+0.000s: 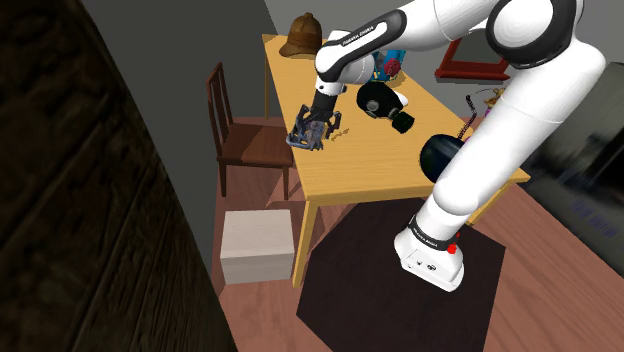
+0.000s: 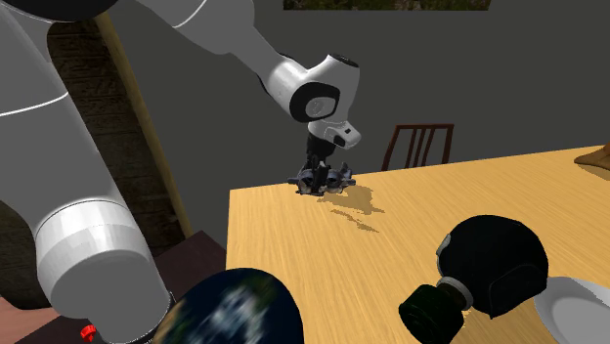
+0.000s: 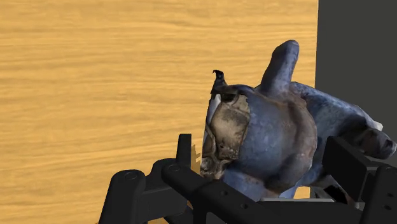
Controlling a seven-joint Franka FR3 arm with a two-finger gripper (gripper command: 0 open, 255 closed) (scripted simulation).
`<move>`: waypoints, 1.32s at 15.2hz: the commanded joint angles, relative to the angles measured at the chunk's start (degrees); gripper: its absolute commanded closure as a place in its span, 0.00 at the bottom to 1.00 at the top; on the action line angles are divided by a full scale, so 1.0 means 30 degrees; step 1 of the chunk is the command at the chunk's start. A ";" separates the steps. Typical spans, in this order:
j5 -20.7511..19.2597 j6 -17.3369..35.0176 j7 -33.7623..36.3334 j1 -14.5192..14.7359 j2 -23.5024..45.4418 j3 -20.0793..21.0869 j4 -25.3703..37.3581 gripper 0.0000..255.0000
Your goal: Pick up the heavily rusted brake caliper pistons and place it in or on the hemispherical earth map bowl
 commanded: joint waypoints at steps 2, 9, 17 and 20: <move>0.0015 0.0055 -0.0005 0.0007 0.0026 0.0007 -0.0022 0.00; 0.0013 0.0048 -0.0006 0.0005 0.0024 0.0005 -0.0018 1.00; -0.0100 -0.0446 0.0149 -0.0011 -0.0292 -0.0006 0.0176 1.00; -0.0259 -0.1200 0.0369 -0.0038 -0.0737 -0.0023 0.0505 1.00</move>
